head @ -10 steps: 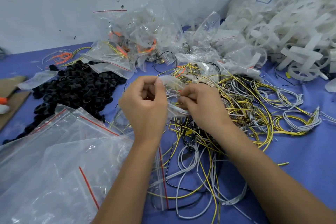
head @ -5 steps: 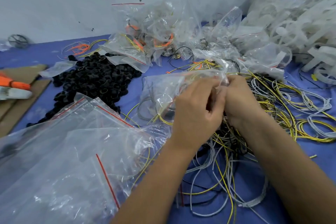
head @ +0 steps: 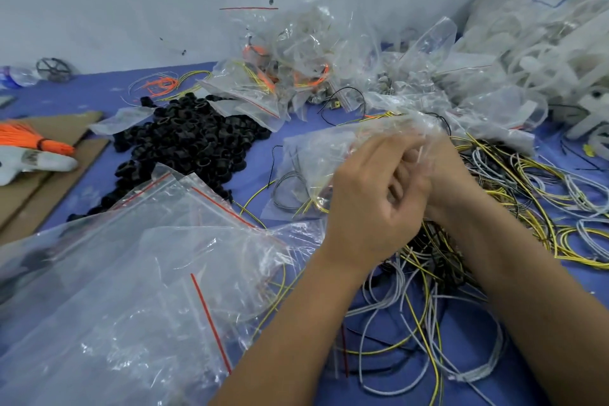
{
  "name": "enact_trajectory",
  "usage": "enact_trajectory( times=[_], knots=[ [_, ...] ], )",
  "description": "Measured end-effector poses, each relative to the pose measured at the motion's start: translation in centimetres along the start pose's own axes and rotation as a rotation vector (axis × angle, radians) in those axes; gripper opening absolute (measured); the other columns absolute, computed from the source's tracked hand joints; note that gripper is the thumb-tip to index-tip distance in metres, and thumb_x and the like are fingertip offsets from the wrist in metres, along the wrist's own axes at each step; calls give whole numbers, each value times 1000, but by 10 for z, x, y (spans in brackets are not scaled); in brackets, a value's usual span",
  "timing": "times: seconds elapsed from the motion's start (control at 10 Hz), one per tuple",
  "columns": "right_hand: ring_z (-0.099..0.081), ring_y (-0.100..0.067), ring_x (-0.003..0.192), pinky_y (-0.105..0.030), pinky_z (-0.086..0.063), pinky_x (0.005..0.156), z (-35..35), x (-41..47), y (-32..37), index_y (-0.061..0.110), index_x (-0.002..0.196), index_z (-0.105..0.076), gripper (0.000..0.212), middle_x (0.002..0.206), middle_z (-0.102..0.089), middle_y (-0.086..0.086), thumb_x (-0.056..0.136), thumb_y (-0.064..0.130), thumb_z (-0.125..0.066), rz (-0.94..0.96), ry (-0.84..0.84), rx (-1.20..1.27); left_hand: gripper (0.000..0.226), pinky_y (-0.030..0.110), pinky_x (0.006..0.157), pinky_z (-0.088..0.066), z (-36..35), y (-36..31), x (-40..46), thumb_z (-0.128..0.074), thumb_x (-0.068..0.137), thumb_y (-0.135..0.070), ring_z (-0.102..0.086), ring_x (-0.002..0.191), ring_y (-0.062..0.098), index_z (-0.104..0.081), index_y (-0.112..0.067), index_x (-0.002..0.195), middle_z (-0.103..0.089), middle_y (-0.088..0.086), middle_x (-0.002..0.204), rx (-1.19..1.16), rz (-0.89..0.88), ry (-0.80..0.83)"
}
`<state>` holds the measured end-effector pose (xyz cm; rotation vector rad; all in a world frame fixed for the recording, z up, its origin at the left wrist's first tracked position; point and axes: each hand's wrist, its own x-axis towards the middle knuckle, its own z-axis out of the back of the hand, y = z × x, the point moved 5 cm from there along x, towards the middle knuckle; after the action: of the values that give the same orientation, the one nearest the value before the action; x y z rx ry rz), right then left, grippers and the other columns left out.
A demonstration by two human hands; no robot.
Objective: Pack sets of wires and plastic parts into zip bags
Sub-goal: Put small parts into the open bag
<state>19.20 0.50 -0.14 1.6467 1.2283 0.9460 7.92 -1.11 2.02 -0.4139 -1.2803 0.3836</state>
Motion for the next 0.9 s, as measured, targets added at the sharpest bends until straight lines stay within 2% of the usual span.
enact_trajectory(
  times=[0.1,0.2,0.3,0.4,0.5,0.6,0.7,0.8,0.9],
  knots=[
    [-74,-28,97,-38,-60,70,3,-2,-3,1,111,-70,22,105,-77,-12,102,15,-56,-84,141,-194,25,37,72,-54,23,17,9,-52,102,-23,-65,84,19,-71,-7,97,-70,1,92,26,171,-140],
    [-61,-35,129,-65,-48,105,1,-1,-7,1,129,-66,33,132,-68,-15,103,19,-56,-191,148,-236,19,43,76,-50,54,55,12,-53,98,-18,-61,83,20,-69,-9,92,-68,3,91,168,457,-345],
    [-71,-34,112,-50,-63,78,-2,3,-11,10,120,-70,23,120,-75,-12,106,9,-52,-156,160,-441,17,41,89,-45,71,97,4,-55,98,-20,-56,104,29,-67,-12,108,-63,11,113,401,802,-212],
    [-67,-46,96,-43,-47,65,-10,11,-8,10,107,-72,18,113,-70,-29,105,9,-55,-119,147,-653,18,36,80,-37,74,117,-8,-51,101,-21,-54,102,31,-60,-15,114,-60,13,118,422,1029,-71],
    [-66,-44,100,-57,-49,85,-26,15,-3,3,112,-71,17,119,-65,-34,102,8,-58,-177,252,-706,8,33,65,-32,72,118,-6,-47,101,-16,-54,81,22,-55,-16,104,-59,3,96,338,1041,-86],
    [-65,-51,109,-64,-52,96,-39,16,1,14,112,-71,17,117,-69,-26,97,14,-65,-239,374,-776,12,34,65,-35,74,118,-8,-44,101,-14,-56,82,26,-56,-14,99,-57,0,87,321,1048,-134],
    [-62,-19,66,-13,-46,46,-50,10,8,26,78,-68,8,68,-64,3,76,19,-67,-269,419,-1001,18,33,79,-33,78,114,-5,-47,103,-20,-55,104,33,-62,-12,110,-60,13,115,453,951,-162],
    [-57,-10,83,-15,-40,58,-32,15,2,-3,94,-75,20,71,-61,1,98,12,-63,-330,286,-1343,27,30,98,-28,70,100,7,-54,102,-24,-45,125,36,-65,-12,124,-54,15,135,602,681,-26],
    [-64,-10,111,-20,-45,90,-21,19,0,5,136,-59,39,117,-66,-8,98,10,-66,-224,176,-1426,36,39,122,-20,51,99,8,-49,105,-24,-27,149,33,-61,-15,138,-40,8,160,703,493,284]
  ],
)
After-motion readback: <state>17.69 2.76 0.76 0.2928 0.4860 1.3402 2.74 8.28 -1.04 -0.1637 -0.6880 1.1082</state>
